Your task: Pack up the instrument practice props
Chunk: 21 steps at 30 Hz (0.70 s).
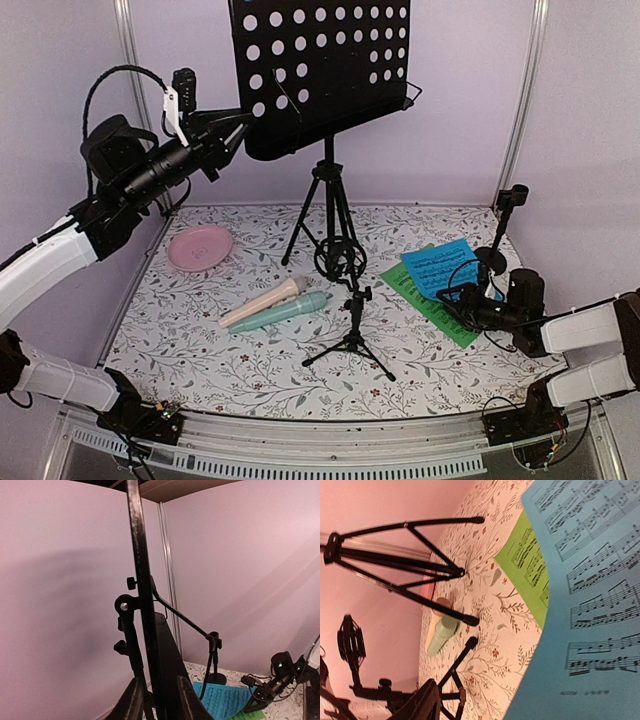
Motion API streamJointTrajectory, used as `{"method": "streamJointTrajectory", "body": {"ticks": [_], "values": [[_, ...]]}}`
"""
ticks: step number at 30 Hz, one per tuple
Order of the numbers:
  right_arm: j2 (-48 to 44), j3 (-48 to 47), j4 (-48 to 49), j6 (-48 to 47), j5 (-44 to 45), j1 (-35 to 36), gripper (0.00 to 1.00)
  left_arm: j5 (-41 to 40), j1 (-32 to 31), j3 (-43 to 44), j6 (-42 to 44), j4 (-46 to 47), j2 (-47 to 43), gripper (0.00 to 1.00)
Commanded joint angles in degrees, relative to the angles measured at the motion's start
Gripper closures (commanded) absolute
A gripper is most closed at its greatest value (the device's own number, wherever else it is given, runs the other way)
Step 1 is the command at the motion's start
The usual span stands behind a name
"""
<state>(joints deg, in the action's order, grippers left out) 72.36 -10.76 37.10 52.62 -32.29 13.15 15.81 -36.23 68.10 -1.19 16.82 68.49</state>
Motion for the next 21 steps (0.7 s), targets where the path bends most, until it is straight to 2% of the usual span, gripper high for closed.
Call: {"method": "streamJointTrajectory", "body": {"ticks": [1, 7, 13, 17, 21], "values": [[-4.69, 0.94, -0.06, 0.23, -2.98, 4.96, 0.33, -0.56, -0.07, -0.41, 0.96, 2.86, -1.52, 0.71], [-13.69, -3.09, -9.39, -1.1, -0.32, 11.91, 0.24, -0.42, -0.07, -0.51, 0.58, 3.04, -1.99, 0.54], [-22.41, -8.36, -19.74, -5.5, 2.6, 15.3, 0.11, -0.84, -0.07, -1.22, 0.36, 3.75, -3.02, 0.29], [-24.22, -12.62, -23.54, -9.64, 3.07, 16.16, 0.09, -0.98, -0.07, -2.27, -0.07, 5.0, -4.02, 0.23], [-23.47, -17.29, -24.33, -13.06, 3.47, 17.79, 0.09, -0.32, -0.16, -2.3, -0.33, 5.14, -4.28, 0.24]]}}
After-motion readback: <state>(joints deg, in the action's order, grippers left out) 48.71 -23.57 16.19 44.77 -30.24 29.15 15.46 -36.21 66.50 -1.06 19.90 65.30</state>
